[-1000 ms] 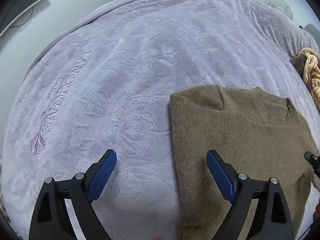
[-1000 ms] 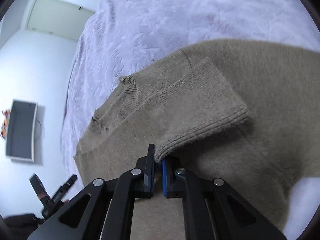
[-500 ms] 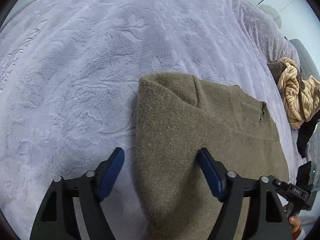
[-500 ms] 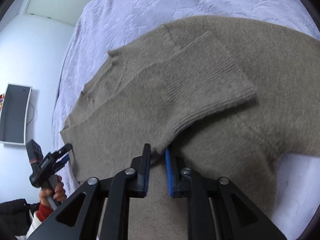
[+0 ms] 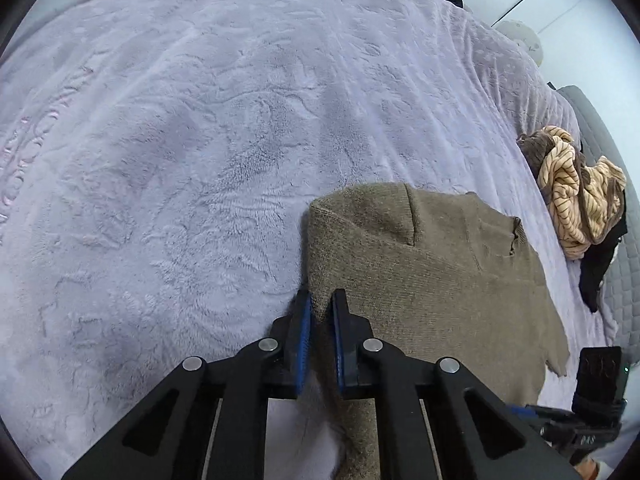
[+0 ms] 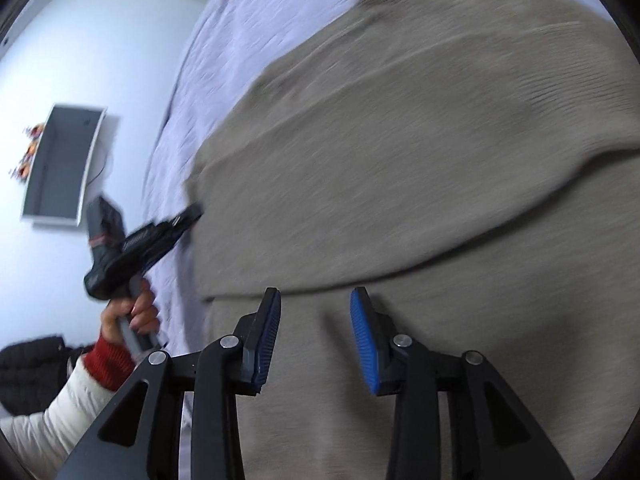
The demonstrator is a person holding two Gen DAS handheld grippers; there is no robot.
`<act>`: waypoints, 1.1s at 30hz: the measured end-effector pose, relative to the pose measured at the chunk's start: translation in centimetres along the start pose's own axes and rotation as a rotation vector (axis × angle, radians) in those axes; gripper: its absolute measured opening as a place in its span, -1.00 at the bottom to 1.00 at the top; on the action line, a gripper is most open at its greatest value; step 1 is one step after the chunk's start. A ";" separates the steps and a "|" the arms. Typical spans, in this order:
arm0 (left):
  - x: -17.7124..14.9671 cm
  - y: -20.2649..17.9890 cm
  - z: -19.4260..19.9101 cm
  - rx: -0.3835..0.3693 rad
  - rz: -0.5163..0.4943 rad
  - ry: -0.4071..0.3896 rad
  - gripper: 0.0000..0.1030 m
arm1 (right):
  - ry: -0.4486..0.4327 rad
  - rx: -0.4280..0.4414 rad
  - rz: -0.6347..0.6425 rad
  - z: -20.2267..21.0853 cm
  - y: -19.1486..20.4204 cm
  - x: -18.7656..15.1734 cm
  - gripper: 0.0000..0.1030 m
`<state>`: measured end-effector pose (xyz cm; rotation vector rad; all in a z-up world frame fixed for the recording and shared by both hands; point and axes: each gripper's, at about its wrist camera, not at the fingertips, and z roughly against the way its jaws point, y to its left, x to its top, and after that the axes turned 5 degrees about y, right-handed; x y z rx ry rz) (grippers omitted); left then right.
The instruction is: Fold small clothes
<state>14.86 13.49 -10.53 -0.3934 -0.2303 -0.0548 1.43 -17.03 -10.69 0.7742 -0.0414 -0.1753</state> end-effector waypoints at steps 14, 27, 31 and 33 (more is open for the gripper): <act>-3.5 1.6 6.3 0.179 0.022 -0.077 -0.76 | 0.054 0.104 0.013 -12.4 8.6 1.9 -0.85; -8.2 -0.1 7.3 0.236 0.015 -0.056 0.99 | 0.134 -0.088 0.162 -12.2 11.2 -0.6 -0.78; -9.6 -1.5 6.3 0.225 0.010 0.004 0.99 | 0.078 -0.143 0.141 -7.8 9.0 -2.8 -0.78; -10.3 -2.4 5.7 0.227 0.009 0.029 0.99 | 0.014 -0.185 0.132 -4.7 7.9 -3.4 -0.78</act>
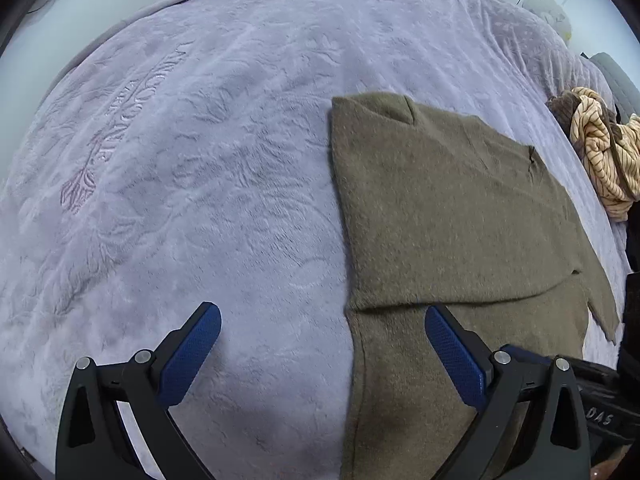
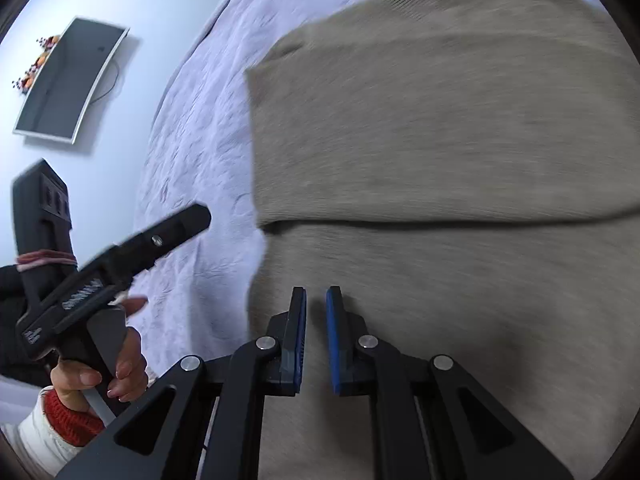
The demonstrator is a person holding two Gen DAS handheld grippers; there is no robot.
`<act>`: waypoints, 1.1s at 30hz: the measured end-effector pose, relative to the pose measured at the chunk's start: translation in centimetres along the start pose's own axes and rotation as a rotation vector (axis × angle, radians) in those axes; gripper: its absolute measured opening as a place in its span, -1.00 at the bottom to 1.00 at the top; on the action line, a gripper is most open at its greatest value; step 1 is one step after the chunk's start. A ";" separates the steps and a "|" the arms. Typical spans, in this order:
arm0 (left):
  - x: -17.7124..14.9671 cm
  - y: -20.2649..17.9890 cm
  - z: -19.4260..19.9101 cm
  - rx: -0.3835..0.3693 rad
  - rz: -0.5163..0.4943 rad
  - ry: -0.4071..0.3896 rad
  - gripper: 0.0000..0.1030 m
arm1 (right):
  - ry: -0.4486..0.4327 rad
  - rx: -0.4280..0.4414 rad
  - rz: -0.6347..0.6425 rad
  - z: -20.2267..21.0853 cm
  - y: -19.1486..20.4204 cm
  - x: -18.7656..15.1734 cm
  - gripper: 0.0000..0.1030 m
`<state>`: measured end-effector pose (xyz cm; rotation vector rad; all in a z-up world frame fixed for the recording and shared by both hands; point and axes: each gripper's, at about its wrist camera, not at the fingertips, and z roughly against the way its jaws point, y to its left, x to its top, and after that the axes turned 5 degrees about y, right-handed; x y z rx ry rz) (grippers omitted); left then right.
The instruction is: Fold small clothes
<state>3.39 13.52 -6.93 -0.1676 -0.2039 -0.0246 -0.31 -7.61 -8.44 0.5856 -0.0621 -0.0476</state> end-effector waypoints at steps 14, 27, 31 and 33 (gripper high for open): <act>-1.2 -11.7 1.3 0.012 -0.123 -0.001 0.99 | -0.203 -0.024 -0.280 12.6 -11.2 -5.1 -0.67; 1.4 -22.3 -2.8 -0.064 -0.199 0.046 0.99 | -0.236 0.168 -0.514 12.1 -22.2 0.4 0.22; 1.6 -23.0 -2.9 -0.046 -0.205 0.027 0.99 | -0.283 0.201 -0.534 11.7 -23.8 3.1 0.36; 1.8 -22.9 -3.1 -0.041 -0.198 0.022 0.99 | -0.290 0.214 -0.542 11.4 -24.2 4.0 -0.19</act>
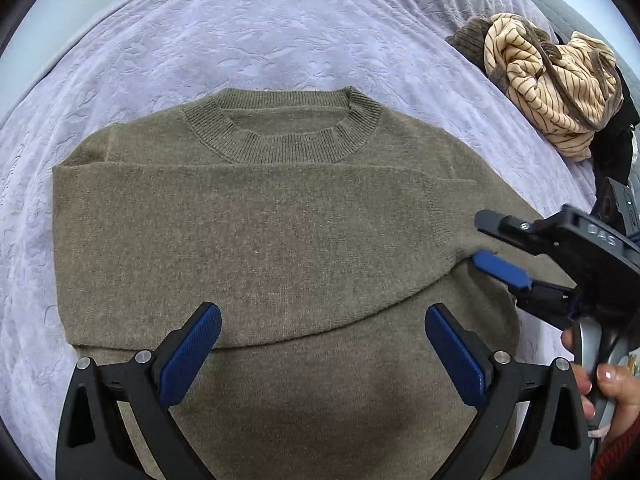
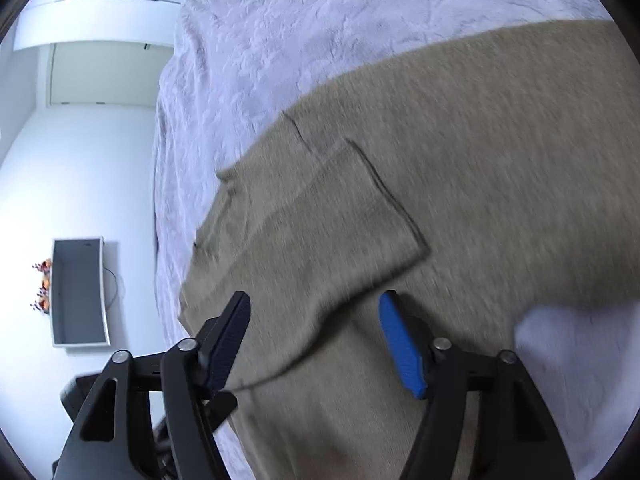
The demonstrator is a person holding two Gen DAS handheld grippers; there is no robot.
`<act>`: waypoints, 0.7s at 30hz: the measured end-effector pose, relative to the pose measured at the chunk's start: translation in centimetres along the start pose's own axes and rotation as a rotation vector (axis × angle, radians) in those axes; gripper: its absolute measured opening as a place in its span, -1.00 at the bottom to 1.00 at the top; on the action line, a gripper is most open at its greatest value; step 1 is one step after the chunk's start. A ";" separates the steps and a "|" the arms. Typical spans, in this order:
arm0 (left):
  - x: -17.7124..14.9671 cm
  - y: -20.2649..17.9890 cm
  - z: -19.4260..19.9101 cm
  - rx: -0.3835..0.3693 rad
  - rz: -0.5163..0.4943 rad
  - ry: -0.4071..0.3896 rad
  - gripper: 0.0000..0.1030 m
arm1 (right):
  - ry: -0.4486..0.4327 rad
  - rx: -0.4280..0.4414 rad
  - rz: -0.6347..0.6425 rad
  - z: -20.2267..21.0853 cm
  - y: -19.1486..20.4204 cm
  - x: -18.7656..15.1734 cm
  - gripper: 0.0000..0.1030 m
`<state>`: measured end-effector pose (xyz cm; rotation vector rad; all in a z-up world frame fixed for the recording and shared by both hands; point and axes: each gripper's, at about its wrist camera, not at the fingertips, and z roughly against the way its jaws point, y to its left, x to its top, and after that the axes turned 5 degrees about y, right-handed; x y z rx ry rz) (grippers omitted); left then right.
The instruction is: Fold small clothes
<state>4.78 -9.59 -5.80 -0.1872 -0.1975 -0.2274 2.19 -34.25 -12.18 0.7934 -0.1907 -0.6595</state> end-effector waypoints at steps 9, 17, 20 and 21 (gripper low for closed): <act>-0.1 -1.1 -2.5 0.039 -0.013 0.066 0.99 | 0.037 -0.154 0.048 -0.5 -1.7 -0.6 -0.90; -0.8 -3.0 -2.2 0.004 -0.042 0.085 0.99 | -0.037 -0.167 0.100 5.0 -2.6 -2.6 -0.63; -1.2 -3.9 -2.4 -0.003 -0.050 0.102 0.99 | -0.058 -0.152 0.052 7.6 -4.8 -3.6 0.53; -1.3 -4.3 -2.5 -0.003 -0.054 0.107 0.99 | -0.073 -0.132 0.027 8.4 -5.8 -3.9 0.54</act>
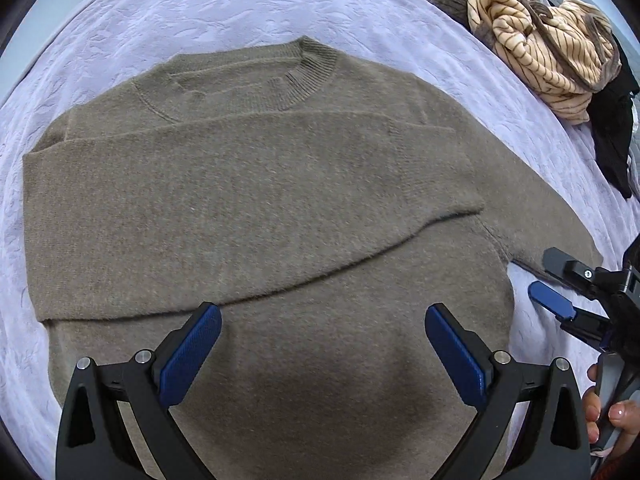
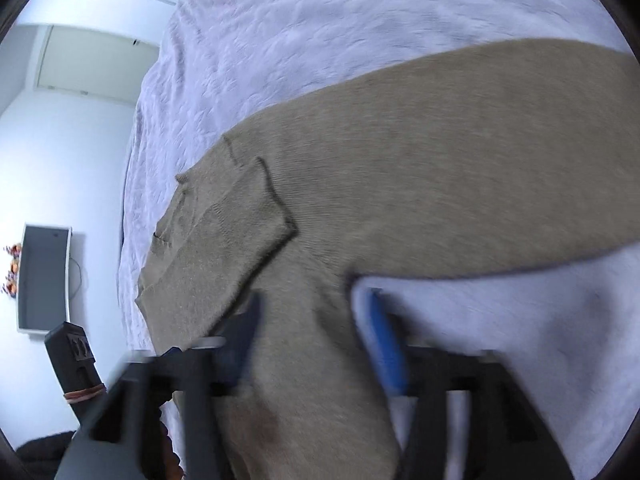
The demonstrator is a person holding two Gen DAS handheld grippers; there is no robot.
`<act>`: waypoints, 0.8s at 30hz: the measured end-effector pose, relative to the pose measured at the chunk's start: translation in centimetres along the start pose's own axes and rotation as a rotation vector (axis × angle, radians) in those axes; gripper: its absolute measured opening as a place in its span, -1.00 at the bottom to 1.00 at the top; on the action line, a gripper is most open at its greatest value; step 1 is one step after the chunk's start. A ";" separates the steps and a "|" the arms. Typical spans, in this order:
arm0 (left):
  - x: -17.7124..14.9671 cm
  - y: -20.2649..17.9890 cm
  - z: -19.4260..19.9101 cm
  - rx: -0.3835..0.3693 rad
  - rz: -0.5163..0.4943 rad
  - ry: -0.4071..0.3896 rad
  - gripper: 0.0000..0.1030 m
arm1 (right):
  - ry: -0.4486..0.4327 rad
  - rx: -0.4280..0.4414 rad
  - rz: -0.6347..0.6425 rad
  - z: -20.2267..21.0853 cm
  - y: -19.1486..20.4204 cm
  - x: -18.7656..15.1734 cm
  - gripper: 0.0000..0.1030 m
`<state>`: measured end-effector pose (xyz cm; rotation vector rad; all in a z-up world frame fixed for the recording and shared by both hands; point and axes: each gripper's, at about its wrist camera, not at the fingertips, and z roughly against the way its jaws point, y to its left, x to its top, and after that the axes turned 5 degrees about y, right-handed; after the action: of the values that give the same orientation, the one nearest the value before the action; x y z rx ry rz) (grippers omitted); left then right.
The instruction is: Fold small clothes
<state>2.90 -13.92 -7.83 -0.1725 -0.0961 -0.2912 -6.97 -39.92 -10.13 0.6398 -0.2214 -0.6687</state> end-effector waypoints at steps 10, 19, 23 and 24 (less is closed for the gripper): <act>-0.8 -3.1 -1.3 0.000 -0.056 0.043 0.99 | -0.213 -0.003 -0.291 7.4 -10.2 0.1 0.42; -0.1 -5.9 -1.9 -0.026 -0.068 0.033 0.99 | -0.383 0.136 -0.557 9.1 -16.7 1.4 0.27; 0.7 -6.9 -2.1 -0.026 -0.072 0.012 0.99 | -0.399 0.329 -0.630 8.5 -17.9 2.6 -0.78; 0.9 -6.9 -2.0 -0.022 -0.075 0.004 0.99 | -0.409 0.370 -0.624 8.4 -17.6 3.0 -0.81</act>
<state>1.84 -21.02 -8.60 -0.1909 -0.0951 -0.3680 -16.79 -56.48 -14.35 0.9351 -0.5438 -1.3826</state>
